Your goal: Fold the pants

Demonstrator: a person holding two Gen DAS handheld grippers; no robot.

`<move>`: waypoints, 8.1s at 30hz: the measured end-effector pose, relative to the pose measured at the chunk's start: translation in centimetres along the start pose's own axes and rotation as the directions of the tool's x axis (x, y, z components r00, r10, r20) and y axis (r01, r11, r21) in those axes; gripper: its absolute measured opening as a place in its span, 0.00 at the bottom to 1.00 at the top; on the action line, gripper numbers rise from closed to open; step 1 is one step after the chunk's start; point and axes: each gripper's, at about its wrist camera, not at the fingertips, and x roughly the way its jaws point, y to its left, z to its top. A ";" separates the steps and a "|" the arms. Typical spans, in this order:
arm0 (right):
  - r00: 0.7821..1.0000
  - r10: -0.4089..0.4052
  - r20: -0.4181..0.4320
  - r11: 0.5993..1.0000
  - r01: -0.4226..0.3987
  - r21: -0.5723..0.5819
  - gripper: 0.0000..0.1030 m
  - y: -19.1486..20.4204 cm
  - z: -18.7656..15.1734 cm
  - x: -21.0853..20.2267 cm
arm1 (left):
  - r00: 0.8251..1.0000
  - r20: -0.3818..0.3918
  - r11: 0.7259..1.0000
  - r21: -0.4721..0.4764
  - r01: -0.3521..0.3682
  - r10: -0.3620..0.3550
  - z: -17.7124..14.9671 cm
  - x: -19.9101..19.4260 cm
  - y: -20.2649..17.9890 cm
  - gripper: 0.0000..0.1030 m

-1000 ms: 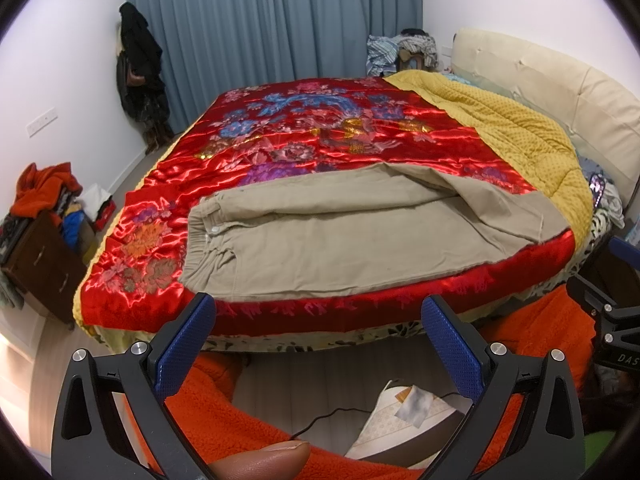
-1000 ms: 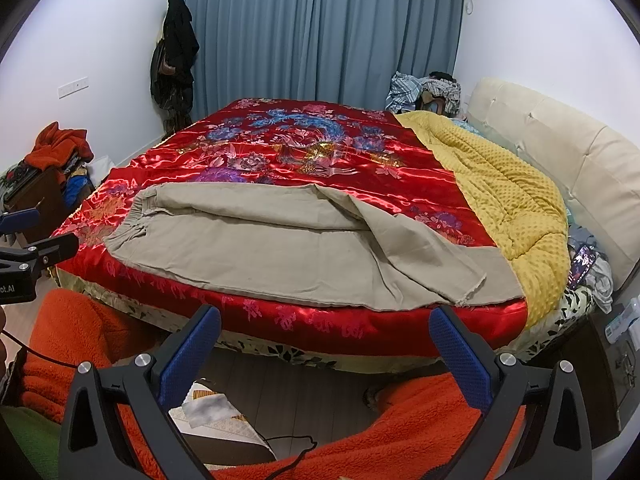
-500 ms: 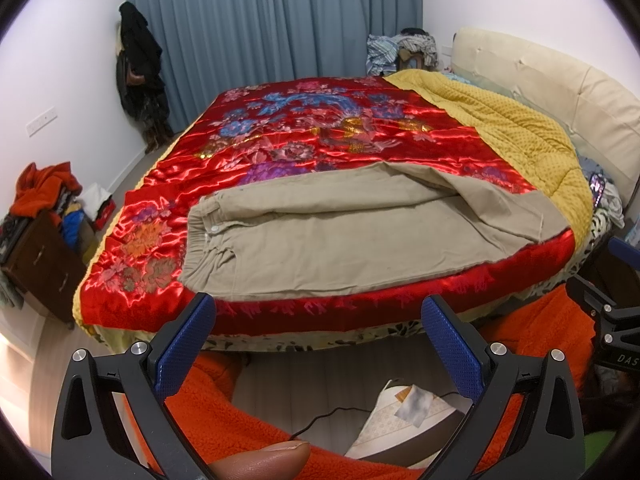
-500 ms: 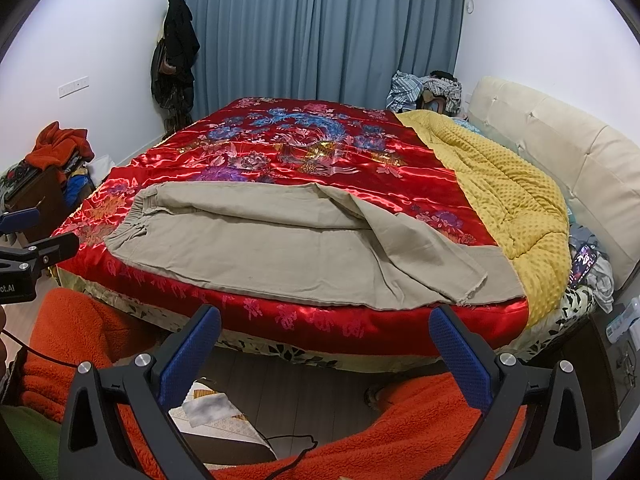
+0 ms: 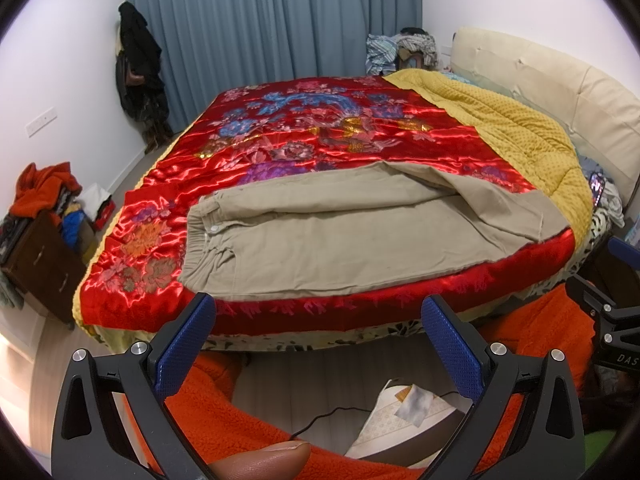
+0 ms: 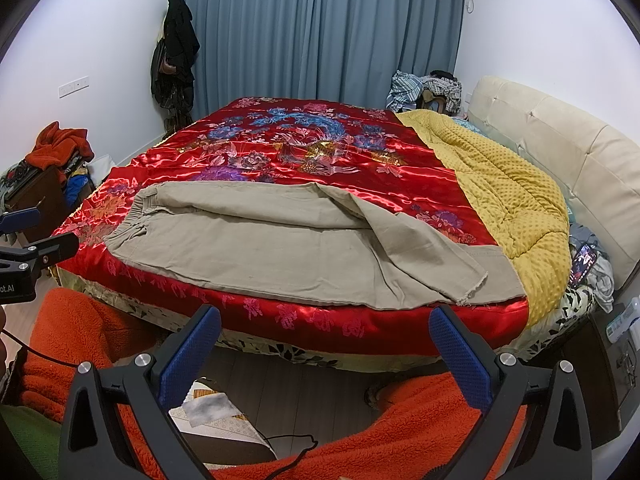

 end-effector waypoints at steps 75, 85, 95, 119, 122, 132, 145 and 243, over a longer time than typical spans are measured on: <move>1.000 0.006 0.009 1.000 -0.006 0.010 1.00 0.2 -0.8 0.2 | 0.999 0.012 0.999 -0.031 -0.034 0.035 0.4 -0.3 1.1 1.00; 1.000 0.006 0.003 1.000 -0.006 -0.002 1.00 0.2 -0.6 -0.2 | 1.000 0.011 1.000 -0.011 -0.021 0.021 0.3 -0.2 0.5 1.00; 1.000 0.008 0.000 1.000 -0.008 0.000 1.00 -0.1 -0.1 -0.1 | 0.990 -0.016 0.990 0.012 0.143 -0.143 0.0 -0.4 0.0 1.00; 1.000 0.014 0.001 1.000 -0.014 -0.003 1.00 0.0 0.6 -0.3 | 0.979 -0.014 0.967 0.150 0.204 -0.205 -0.6 -2.2 -2.5 1.00; 1.000 0.015 0.001 1.000 -0.015 -0.003 1.00 -0.2 0.6 -0.3 | 0.986 -0.001 0.973 0.159 0.165 -0.167 -0.6 -2.2 -2.6 1.00; 1.000 0.015 0.000 1.000 -0.015 -0.003 1.00 -0.2 0.6 -0.3 | 0.996 0.008 0.993 0.076 0.091 -0.092 -0.3 -1.6 -0.6 1.00; 1.000 0.023 -0.009 1.000 -0.023 0.000 1.00 -0.5 0.3 0.1 | 0.997 0.059 0.993 0.107 0.043 -0.049 1.6 -0.6 -1.8 1.00; 0.936 -0.332 -0.117 0.904 0.280 -0.322 0.11 -30.6 25.3 41.9 | 0.959 -0.282 0.999 0.025 0.021 -0.013 6.4 18.3 -6.3 0.99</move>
